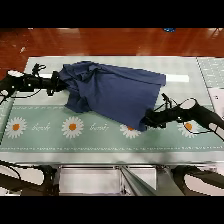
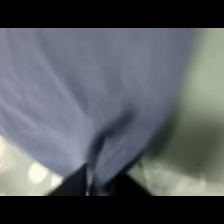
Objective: Fold the shirts.
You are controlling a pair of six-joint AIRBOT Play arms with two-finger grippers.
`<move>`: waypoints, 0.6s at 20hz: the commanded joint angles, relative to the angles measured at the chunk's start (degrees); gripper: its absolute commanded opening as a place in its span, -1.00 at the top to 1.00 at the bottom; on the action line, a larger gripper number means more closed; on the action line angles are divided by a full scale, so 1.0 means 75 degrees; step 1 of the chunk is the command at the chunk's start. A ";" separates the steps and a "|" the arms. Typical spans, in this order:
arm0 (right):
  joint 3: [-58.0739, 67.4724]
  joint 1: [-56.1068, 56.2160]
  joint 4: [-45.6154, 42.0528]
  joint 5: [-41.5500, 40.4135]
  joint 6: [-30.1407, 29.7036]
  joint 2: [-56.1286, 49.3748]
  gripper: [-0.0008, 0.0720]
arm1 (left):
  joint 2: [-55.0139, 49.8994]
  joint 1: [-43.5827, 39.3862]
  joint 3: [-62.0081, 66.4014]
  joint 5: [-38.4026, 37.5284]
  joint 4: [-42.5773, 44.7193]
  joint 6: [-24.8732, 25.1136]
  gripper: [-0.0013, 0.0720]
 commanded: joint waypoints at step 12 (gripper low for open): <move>0.6665 -0.1306 -0.0265 0.1731 -0.0321 0.1218 0.90 | 0.2871 0.0938 0.2821 -0.1346 -0.0003 0.0425 0.90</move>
